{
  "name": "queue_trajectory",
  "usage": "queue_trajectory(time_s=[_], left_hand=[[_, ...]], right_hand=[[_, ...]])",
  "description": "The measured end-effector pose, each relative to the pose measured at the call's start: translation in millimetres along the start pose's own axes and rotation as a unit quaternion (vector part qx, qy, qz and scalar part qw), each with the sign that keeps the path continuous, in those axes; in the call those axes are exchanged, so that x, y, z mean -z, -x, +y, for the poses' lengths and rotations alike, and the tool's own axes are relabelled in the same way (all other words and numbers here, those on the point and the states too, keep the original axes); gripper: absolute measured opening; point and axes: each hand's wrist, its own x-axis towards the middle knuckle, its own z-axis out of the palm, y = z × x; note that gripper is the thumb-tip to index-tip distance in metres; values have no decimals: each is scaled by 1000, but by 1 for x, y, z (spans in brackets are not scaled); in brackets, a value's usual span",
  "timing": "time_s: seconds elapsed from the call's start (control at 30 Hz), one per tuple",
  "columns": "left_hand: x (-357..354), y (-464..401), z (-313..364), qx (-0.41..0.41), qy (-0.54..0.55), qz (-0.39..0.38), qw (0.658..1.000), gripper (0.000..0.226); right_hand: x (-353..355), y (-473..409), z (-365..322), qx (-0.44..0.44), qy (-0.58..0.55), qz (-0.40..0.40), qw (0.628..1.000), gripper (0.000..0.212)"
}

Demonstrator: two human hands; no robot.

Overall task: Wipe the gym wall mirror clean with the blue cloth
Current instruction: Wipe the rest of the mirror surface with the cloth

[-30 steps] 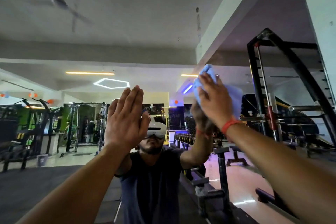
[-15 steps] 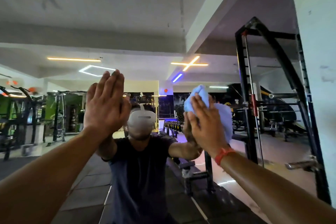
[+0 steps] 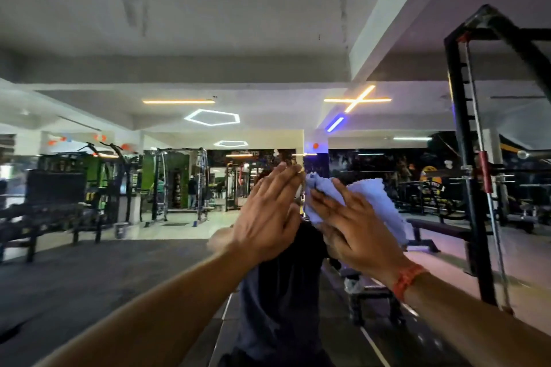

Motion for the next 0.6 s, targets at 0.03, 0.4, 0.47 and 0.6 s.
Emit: queue_trajectory(time_s=[0.03,0.4,0.47,0.6], left_hand=[[2,2,3,11,37,19,999,55],[16,-49,53,299,304,175,887,55],[5,-61,61,305,237,131,913,73],[-21,-83,73,305,69,83,946,80]], right_hand=[[-1,-9,2,20,-12,0,1000,56],[12,-113,-32,-123,-494,48,859,95],[27,-106,-13,-110,-496,60,859,89],[27,-53,35,-167,-50,239,955,46]])
